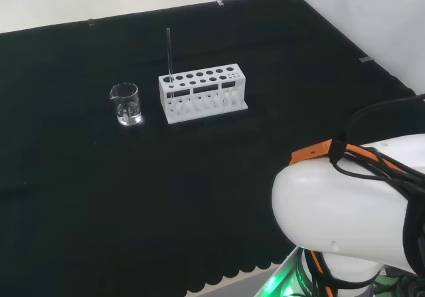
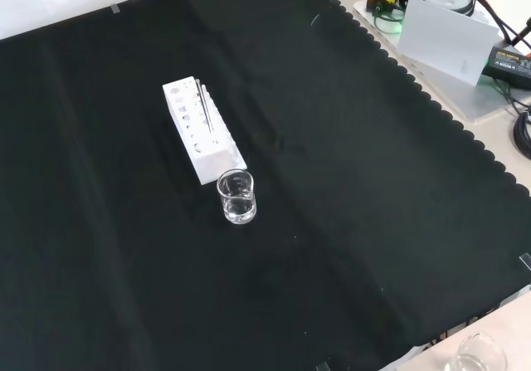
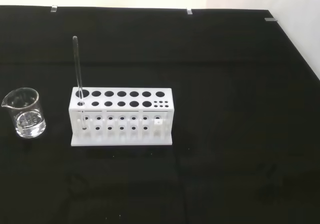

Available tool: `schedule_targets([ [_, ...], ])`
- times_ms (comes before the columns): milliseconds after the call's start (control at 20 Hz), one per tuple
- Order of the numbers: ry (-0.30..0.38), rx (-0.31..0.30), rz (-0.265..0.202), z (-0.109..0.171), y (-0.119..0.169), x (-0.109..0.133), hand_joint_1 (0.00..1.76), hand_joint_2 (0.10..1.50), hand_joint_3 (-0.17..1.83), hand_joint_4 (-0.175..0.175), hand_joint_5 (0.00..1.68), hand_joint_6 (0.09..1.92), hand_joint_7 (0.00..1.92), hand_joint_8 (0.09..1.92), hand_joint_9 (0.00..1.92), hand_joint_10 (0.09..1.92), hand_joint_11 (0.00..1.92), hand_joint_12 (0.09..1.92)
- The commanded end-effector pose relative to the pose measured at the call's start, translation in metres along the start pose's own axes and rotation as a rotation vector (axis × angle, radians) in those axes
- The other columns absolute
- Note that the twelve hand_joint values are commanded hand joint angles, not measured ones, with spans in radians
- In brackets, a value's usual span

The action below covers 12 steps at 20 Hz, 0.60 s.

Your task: Take the glass rod from the white test tube rack.

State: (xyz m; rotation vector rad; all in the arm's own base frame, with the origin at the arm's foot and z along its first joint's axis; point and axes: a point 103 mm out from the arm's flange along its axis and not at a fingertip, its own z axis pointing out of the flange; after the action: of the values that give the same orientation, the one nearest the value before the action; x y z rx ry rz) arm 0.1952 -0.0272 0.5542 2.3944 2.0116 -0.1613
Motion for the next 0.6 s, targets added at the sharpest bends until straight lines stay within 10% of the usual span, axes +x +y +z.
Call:
schedule_targets([
  [50, 0.031, 0.002, -0.009, 0.002, 0.004, 0.002, 0.46, 1.24, -0.16, -0.103, 0.04, 0.09, 0.0, 0.42, 0.0, 0.63, 0.0, 1.08],
  [600, 0.044, 0.015, -0.061, 0.006, 0.046, 0.03, 0.47, 1.24, -0.17, -0.11, 0.07, 0.09, 0.0, 0.57, 0.0, 0.78, 0.0, 1.31],
])
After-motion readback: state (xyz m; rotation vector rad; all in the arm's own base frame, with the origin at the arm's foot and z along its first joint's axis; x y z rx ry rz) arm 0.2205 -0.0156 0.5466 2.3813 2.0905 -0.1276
